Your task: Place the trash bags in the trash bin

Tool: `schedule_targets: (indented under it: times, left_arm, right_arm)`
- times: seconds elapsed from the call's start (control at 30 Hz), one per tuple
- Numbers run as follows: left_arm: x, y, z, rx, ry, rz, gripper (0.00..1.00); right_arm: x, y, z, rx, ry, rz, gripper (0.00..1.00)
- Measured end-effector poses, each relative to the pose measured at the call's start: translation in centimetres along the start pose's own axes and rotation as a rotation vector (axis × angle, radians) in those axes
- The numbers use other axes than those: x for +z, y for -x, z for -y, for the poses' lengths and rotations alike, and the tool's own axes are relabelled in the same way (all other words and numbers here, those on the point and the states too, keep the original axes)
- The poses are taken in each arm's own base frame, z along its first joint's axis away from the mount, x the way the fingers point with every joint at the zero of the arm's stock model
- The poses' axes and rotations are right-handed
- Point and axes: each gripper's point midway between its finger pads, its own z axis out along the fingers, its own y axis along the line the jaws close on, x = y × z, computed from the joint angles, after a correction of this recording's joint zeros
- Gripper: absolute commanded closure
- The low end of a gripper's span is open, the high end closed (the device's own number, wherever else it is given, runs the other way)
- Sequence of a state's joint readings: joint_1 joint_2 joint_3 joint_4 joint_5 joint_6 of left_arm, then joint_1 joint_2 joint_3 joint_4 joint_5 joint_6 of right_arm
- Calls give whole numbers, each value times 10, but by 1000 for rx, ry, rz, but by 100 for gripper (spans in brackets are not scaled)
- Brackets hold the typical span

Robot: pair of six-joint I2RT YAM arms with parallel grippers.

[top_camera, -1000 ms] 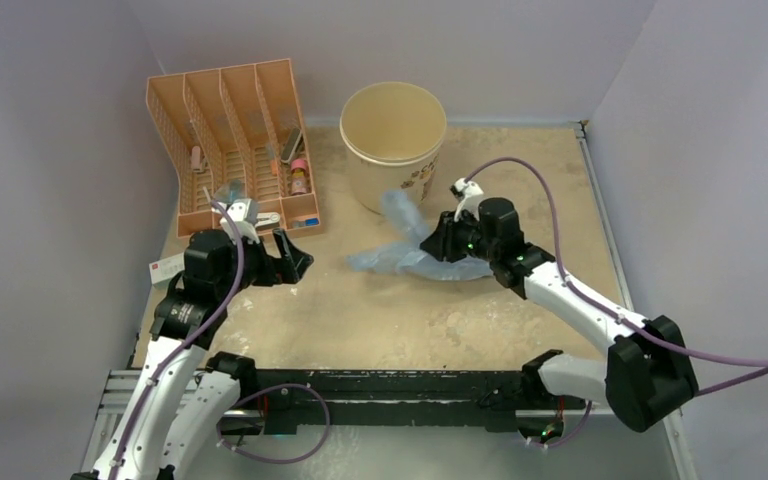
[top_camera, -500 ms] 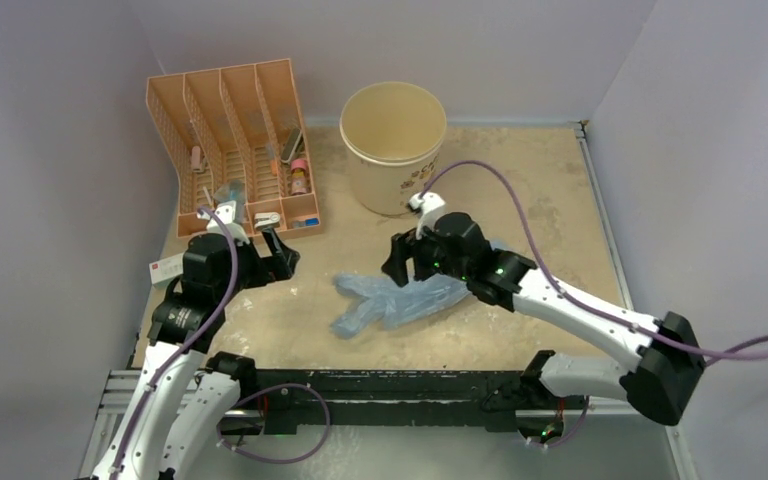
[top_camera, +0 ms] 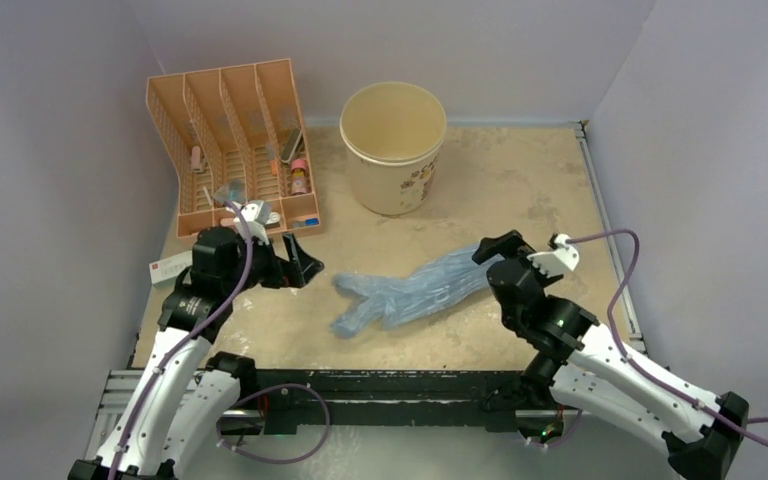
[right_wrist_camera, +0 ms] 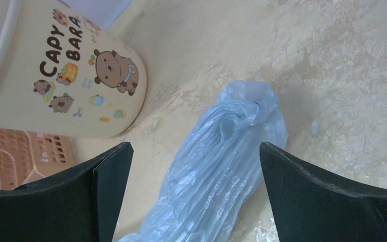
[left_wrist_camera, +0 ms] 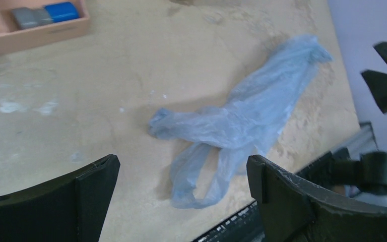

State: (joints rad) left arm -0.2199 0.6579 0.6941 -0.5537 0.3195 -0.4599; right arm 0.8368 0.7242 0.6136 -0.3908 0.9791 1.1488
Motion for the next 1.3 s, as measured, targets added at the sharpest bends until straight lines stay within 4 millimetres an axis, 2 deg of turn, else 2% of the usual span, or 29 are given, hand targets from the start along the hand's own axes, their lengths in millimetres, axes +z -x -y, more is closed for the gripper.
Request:
schedule_targets:
  times: [0.13, 0.3, 0.47, 0.57, 0.63, 0.77, 0.9, 1.03, 1.17, 1.3]
  left_arm:
    - [7, -13, 25, 15, -176, -83, 3]
    - [25, -28, 49, -2, -350, -195, 6]
    - [46, -58, 56, 6, -346, -349, 9]
    - [57, -72, 69, 83, -309, -415, 9]
    - [61, -78, 78, 132, -309, -429, 1]
    - [72, -71, 77, 178, -285, -397, 0]
    - [91, -65, 81, 217, -301, -381, 3]
    - [109, -78, 74, 231, -288, -440, 10]
    - [106, -90, 69, 232, -298, -472, 18]
    - [96, -98, 72, 230, -333, -486, 32]
  right_arm:
    - [0, -5, 9, 84, 25, 8, 1]
    - [5, -23, 1, 121, 43, -41, 1]
    - [6, -40, 3, 152, 16, -107, 1]
    - [0, -36, 3, 216, 55, -112, 1]
    - [-4, -33, 2, 234, 111, -110, 1]
    - [-8, -34, -4, 223, 158, -124, 1]
    - [-1, -51, 2, 137, 117, -158, 1]
    - [3, -66, 6, 56, 98, -196, 1]
    - [2, -71, 3, 26, 112, -217, 1]
    - [4, -79, 1, 3, 116, -239, 1]
